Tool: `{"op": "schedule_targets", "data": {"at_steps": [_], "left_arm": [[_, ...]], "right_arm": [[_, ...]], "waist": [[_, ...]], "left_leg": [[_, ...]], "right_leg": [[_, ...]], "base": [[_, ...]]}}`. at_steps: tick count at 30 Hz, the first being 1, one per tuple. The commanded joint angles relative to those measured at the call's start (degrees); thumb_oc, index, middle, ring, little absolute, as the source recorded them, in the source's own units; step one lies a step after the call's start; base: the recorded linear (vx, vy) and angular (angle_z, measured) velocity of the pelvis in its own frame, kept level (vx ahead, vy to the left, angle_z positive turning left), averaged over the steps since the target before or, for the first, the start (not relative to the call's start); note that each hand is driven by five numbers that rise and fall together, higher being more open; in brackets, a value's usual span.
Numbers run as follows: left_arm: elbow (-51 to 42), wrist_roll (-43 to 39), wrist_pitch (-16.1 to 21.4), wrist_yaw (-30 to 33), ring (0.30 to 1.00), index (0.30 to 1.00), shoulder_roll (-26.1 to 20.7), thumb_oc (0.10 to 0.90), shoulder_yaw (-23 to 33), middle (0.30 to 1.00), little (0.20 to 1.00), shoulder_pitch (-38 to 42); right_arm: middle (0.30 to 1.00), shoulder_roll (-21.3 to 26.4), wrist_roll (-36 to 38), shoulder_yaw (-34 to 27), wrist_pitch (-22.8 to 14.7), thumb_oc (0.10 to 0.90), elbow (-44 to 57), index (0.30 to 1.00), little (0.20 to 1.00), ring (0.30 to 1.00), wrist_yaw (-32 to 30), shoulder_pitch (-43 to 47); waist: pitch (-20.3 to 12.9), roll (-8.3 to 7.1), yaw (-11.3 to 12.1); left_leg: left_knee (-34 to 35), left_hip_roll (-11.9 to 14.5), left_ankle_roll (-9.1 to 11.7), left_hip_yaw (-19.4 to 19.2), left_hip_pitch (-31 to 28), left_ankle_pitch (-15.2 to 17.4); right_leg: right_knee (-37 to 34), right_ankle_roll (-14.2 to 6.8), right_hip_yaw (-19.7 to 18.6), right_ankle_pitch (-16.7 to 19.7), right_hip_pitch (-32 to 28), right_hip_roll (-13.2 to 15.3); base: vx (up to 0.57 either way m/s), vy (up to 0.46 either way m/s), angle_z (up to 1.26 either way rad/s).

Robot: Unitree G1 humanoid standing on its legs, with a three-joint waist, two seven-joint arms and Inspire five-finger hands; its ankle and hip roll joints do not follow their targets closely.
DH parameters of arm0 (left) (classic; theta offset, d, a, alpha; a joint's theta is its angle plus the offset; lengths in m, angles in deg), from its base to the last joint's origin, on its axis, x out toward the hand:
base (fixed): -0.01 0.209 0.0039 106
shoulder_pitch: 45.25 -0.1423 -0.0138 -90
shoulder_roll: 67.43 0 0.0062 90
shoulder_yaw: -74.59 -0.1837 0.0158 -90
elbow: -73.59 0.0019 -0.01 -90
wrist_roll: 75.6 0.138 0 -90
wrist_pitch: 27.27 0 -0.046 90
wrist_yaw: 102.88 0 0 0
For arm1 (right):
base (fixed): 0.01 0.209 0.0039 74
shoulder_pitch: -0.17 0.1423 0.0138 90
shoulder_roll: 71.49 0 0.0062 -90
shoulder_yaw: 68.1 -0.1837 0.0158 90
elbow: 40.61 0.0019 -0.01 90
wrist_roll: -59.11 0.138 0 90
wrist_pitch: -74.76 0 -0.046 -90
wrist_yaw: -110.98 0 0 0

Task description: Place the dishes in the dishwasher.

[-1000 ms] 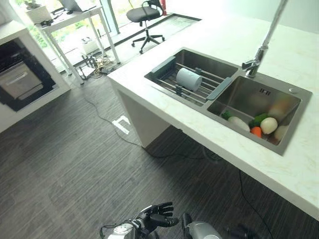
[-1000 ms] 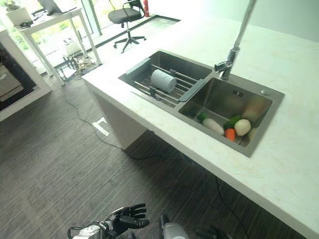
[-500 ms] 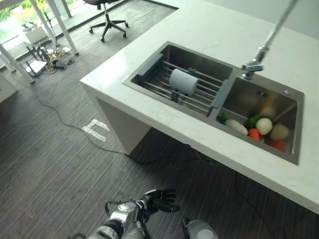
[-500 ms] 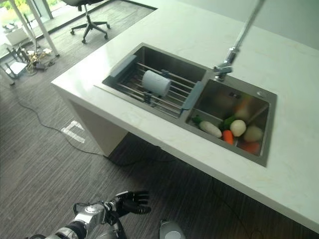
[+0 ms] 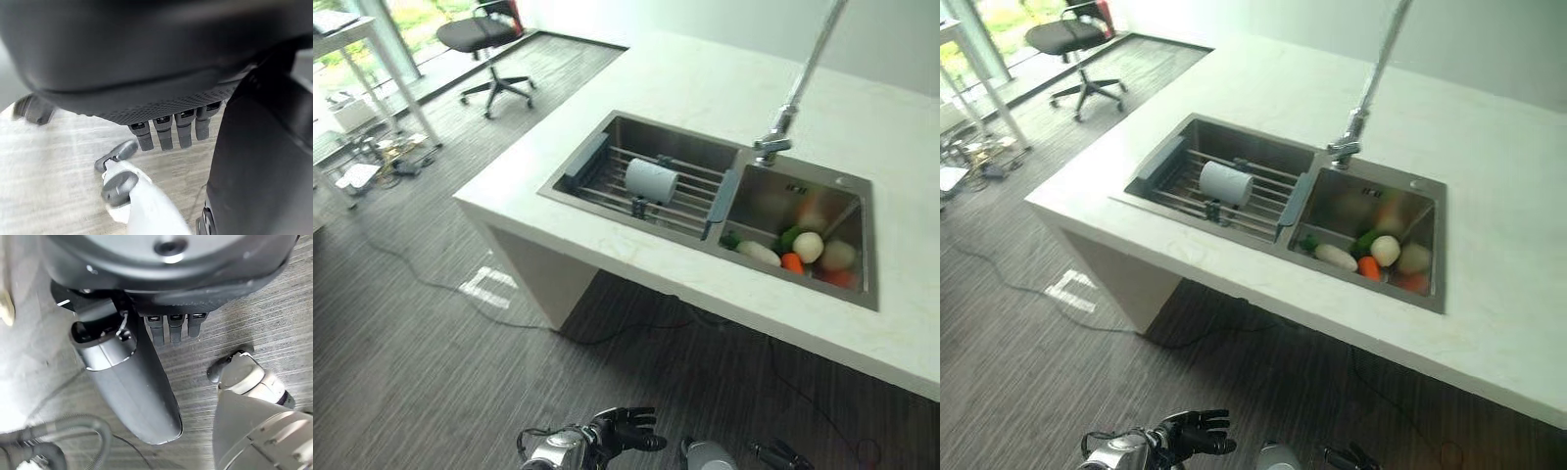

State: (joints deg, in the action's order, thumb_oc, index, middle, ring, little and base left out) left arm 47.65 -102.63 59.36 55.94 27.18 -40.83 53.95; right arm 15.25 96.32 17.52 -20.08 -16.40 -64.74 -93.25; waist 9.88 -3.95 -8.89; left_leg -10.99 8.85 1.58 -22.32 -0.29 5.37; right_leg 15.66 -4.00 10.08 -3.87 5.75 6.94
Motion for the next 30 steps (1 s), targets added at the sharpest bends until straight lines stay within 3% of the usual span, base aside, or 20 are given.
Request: {"op": "schedule_targets", "data": {"at_steps": [1,2,3,5,6,7,8,9,10,11,12,14,16,17,20,21,23,26,30], "left_arm": [[-2.97,-15.23,0.44,7.91,0.9,0.9,-0.2,0.8,8.54,0.9,0.9,-0.02],[-3.1,-16.68,-0.01,10.25,0.9,0.9,-1.01,0.8,10.44,0.9,0.9,0.71],[-1.85,-17.84,0.58,13.03,0.9,0.9,-0.99,0.8,10.58,0.9,0.9,1.72],[0.06,-17.78,1.3,13.4,0.9,0.9,-0.19,0.8,13.46,0.9,0.9,1.21],[0.67,-14.21,1.62,12.51,0.9,0.9,0.49,0.8,15.34,0.9,0.9,0.11],[0.88,-10.31,1.84,11.65,0.9,0.9,0.79,0.8,16.17,0.9,0.9,-0.58],[1.3,-6.42,2.91,11.46,0.9,0.9,1.05,0.8,16.31,0.9,0.9,-1.13],[1.89,-6.45,4.61,11.28,0.9,0.9,0.77,0.8,15.8,0.9,0.9,-2.09],[2.02,-7.44,4.73,11.23,0.9,0.9,0.66,0.8,15.72,0.9,0.9,-2.22],[2.35,-10.11,4.61,10.6,0.9,0.9,0.25,0.8,16.08,0.9,0.9,-2.51],[2.69,-12.85,3.35,9.75,0.9,0.9,-0.33,0.8,17.46,0.9,0.9,-2.5],[3.55,-10.52,3.16,9.37,0.9,0.9,-0.27,0.8,18.59,0.9,0.9,-2.55],[4.5,-6.47,4.4,8.25,0.9,0.9,-0.39,0.8,18.95,0.9,0.9,-2.76],[4.79,-5.76,4.48,7.97,0.9,0.9,-0.73,0.8,18.79,0.9,0.9,-2.88],[5.03,-8.69,3.2,9.64,0.9,0.9,-1.36,0.8,18.45,0.9,0.9,-2.9],[5.02,-11.1,3.32,10.58,0.9,0.9,-1.72,0.8,18.88,0.9,0.9,-3.09],[5.27,-12.68,3.5,11.3,0.9,0.9,-2.3,0.8,20.43,0.9,0.9,-3.47],[6.96,-13.17,2.04,13.29,0.9,0.9,-2.79,0.8,22.5,0.9,0.9,-2.92],[8.91,-9.8,-1.85,14.75,0.9,0.9,-2.74,0.8,22.2,0.9,0.9,-2.97]], "right_arm": [[0.9,3.05,-1.81,3.24,2.61,0.8,3.12,0.9,0.9,0.9,-2.15,0.19],[0.9,3.3,-0.56,4.07,3.65,0.8,3.72,0.9,0.9,0.9,-2.79,0.26],[0.9,3.05,1.2,4.19,4.44,0.8,3.72,0.9,0.9,0.9,-4.05,0.04],[0.9,2.86,2.57,4.27,3.3,0.8,3.23,0.9,0.9,0.9,-5.24,-0.78],[0.9,3.3,1.09,4.28,3.67,0.8,3.73,0.9,0.9,0.9,-6.17,-0.78],[0.9,4.01,0.78,4.61,3.89,0.8,3.84,0.9,0.9,0.9,-6.55,-0.74],[0.9,5.22,1.76,4.8,3.84,0.8,3.31,0.9,0.9,0.9,-6.36,-0.38],[0.9,7.11,1.97,4.17,4.94,0.8,3.76,0.9,0.9,0.9,-5.46,0.3],[0.9,7.35,2.07,4.03,5.2,0.8,3.9,0.9,0.9,0.9,-5.35,0.42],[0.9,7.8,1.57,3.57,5.74,0.8,4.29,0.9,0.9,0.9,-4.97,0.63],[0.9,8.55,0.26,2.71,6.44,0.8,5.49,0.9,0.9,0.9,-4.66,0.22],[0.9,8.79,-0.12,2.71,6.48,0.8,7.4,0.9,0.9,0.9,-5.03,-0.63],[0.9,8.56,0.0,2.61,5.62,0.8,8.45,0.9,0.9,0.9,-5.55,-1.13],[0.9,8.61,-0.02,2.51,5.17,0.8,8.57,0.9,0.9,0.9,-5.9,-1.48],[0.9,8.5,1.64,1.63,5.97,0.8,8.44,0.9,0.9,0.9,-6.37,-1.66],[0.9,8.12,2.22,1.41,5.95,0.8,8.17,0.9,0.9,0.9,-5.85,-1.36],[0.9,7.27,0.1,0.93,5.23,0.8,8.22,0.9,0.9,0.9,-5.36,-1.67],[0.9,5.94,-1.59,1.18,3.74,0.8,6.32,0.9,0.9,0.9,-4.78,-1.11],[0.9,4.9,-2.55,2.85,2.46,0.8,7.13,0.9,0.9,0.9,-4.47,-0.08]], "waist": [[1.93,1.22,1.19],[2.45,1.32,1.33],[2.27,0.1,0.32],[1.68,-1.83,0.72],[2.15,-2.42,2.1],[2.67,-2.03,2.97],[2.94,-2.25,3.87],[3.07,-1.53,4.57],[3.15,-1.45,4.66],[2.98,-1.06,4.43],[2.98,0.84,3.8],[3.24,2.74,4.35],[3.07,3.65,4.12],[3.02,3.66,3.48],[2.48,3.93,3.54],[2.32,4.01,3.83],[1.91,4.04,3.55],[0.35,2.94,5.13],[-0.38,1.62,6.32]], "left_leg": [[-6.2,3.26,-1.14,-1.72,0.54,10.74],[-6.2,4.28,-1.17,-4.12,-0.59,10.57],[-6.2,2.73,-1.3,-2.65,-1.42,11.24],[-6.2,0.61,-0.41,-2.33,-3.59,9.02],[-12.45,0.03,0.14,0.68,-1.35,8.07],[-18.56,0.17,0.84,4.57,1.87,6.6],[-22.63,0.07,0.83,7.6,5.98,2.94],[-18.96,-0.55,0.26,10.22,7.47,2.77],[-17.63,-0.67,0.09,10.26,7.07,3.01],[-12.02,-0.16,-0.07,9.86,5.9,2.94],[-6.2,3.58,1.54,9.66,7.56,1.01],[-6.2,6.72,4.16,15.45,13.33,-2.19],[-6.2,8.98,4.6,14.69,15.38,-2.16],[-6.2,9.62,5.32,12.35,14.56,-1.08],[-6.2,8.85,4.68,11.88,14.2,-1.19],[-6.2,7.93,4.44,13.06,13.77,-0.25],[-6.2,7.42,4.35,11.71,12.63,0.82],[-6.2,5.0,3.7,11.96,12.39,2.43],[-6.2,5.8,4.01,10.29,12.85,2.69]], "right_leg": [[1.53,-8.32,10.82,4.26,4.21,5.79],[2.3,-7.15,13.22,1.43,3.38,7.56],[1.53,-6.71,9.89,0.71,4.73,5.4],[1.53,-4.26,8.4,-2.38,3.12,4.91],[1.53,-2.77,6.67,-3.99,1.64,4.33],[1.53,-1.16,4.75,-5.18,0.76,2.83],[1.53,0.76,3.04,-5.48,0.47,1.9],[1.53,0.91,1.48,-6.69,-0.58,1.21],[1.53,0.78,1.26,-6.84,-0.78,1.23],[1.53,0.41,1.15,-7.34,-1.07,1.26],[1.53,-0.02,1.94,-8.44,-1.93,0.56],[1.53,-0.28,1.57,-9.8,-2.98,-0.05],[1.53,-1.06,2.86,-10.55,-3.6,1.15],[1.53,-1.93,4.12,-11.5,-4.75,2.42],[1.53,-2.76,5.12,-10.22,-4.35,3.87],[1.53,-3.34,4.63,-9.85,-3.85,4.64],[1.53,-4.21,5.25,-8.72,-3.24,6.48],[1.53,-5.85,6.05,-7.22,-1.64,9.26],[1.53,-7.37,7.86,-6.05,0.15,11.92]], "base": [[-0.13,-0.231,-3.08],[-0.02,-0.297,-2.63],[0.05,-0.278,-1.49],[0.17,-0.214,0.19],[0.18,-0.143,0.32],[0.07,-0.111,-0.18],[0.03,0.118,-0.51],[0.01,0.186,-0.63],[0.07,0.303,-0.81],[0.08,0.361,-1.16],[0.12,0.495,-1.4],[0.14,0.441,-0.35],[0.16,0.354,-0.06],[0.17,0.312,-0.34],[0.01,0.281,-0.44],[0.01,0.219,-0.32],[0.04,0.232,-0.37],[0.08,0.08,-0.14],[-0.01,-0.018,0.08]]}}
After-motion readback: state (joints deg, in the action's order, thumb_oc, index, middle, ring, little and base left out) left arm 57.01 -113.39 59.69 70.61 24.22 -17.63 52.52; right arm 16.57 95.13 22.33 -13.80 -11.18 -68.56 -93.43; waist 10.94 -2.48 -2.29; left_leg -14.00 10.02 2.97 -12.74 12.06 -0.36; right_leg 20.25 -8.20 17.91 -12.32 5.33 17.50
